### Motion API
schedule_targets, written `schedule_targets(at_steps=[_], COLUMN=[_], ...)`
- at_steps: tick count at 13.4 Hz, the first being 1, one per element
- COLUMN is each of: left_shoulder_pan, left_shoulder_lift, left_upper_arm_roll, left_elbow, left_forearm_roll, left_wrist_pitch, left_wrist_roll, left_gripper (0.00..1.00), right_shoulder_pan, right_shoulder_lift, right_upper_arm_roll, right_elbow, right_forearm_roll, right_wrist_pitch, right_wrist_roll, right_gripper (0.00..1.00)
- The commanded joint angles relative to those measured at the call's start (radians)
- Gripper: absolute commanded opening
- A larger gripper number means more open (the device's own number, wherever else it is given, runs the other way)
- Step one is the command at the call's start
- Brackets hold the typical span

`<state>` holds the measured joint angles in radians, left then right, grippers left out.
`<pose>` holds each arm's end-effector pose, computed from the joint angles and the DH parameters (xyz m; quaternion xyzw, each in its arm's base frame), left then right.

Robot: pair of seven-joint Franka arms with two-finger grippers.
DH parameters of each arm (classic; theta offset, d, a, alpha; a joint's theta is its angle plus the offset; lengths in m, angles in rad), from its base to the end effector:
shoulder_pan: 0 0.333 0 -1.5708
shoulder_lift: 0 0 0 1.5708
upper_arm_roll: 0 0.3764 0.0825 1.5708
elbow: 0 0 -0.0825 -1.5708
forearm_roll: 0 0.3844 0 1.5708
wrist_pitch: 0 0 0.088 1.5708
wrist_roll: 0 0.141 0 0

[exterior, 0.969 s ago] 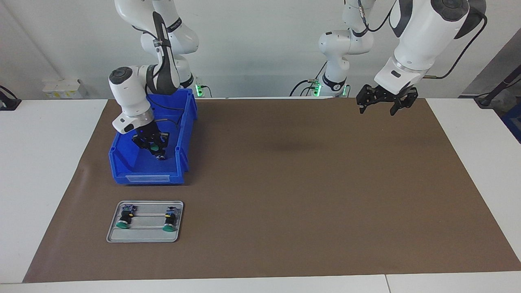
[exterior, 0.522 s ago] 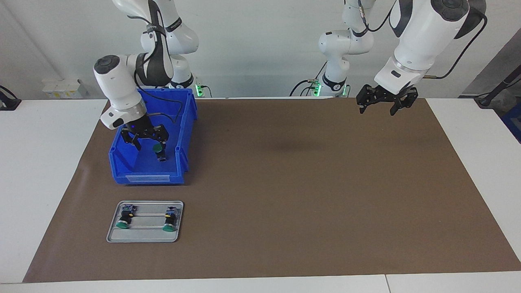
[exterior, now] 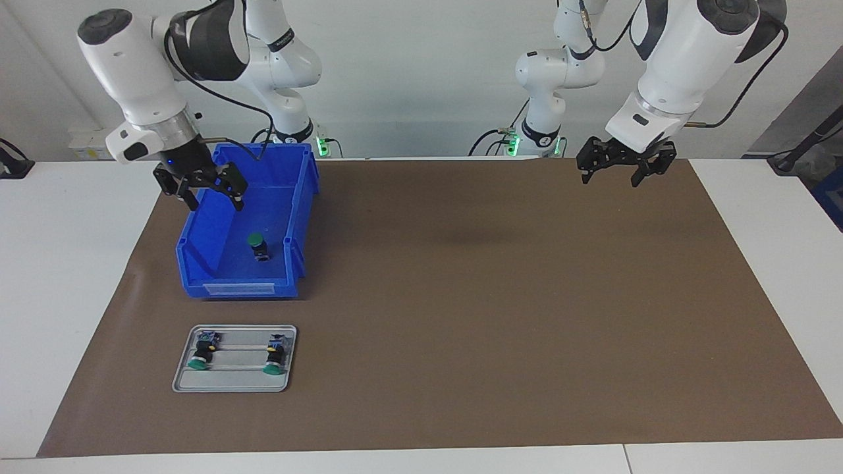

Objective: Place and press button with both arms

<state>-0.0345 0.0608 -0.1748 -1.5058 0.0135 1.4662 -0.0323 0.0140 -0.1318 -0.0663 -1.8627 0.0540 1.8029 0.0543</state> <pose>0.5513 -0.1115 0.6392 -0.9949 0.0880 0.0492 0.0074 0.5225 -0.0231 0.6029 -0.9972 0.0583 -0.0358 0.0309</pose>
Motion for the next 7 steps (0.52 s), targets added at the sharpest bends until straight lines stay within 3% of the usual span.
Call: schedule_targets(at_steps=[1, 4, 7], left_shoulder_pan=[0.002, 0.002, 0.002], left_shoulder_lift=[-0.032, -0.032, -0.032], left_upper_arm_roll=[0.0, 0.0, 0.0], left_elbow=[-0.039, -0.039, -0.039], left_forearm_roll=[0.011, 0.011, 0.011], left_wrist_pitch=[0.023, 0.023, 0.022], left_wrist_roll=[0.003, 0.003, 0.003], left_gripper=[1.0, 1.0, 1.0], right_shoulder_pan=[-0.017, -0.008, 0.006], right_shoulder_lift=[0.066, 0.098, 0.089], right_upper_arm_roll=[0.008, 0.01, 0.013], right_elbow=[0.196, 0.263, 0.226], right_forearm_roll=[-0.066, -0.065, -0.069], right_wrist_pitch=[-0.166, -0.18, -0.178], right_wrist_roll=[0.016, 0.053, 0.076], right_gripper=[1.0, 1.0, 1.0])
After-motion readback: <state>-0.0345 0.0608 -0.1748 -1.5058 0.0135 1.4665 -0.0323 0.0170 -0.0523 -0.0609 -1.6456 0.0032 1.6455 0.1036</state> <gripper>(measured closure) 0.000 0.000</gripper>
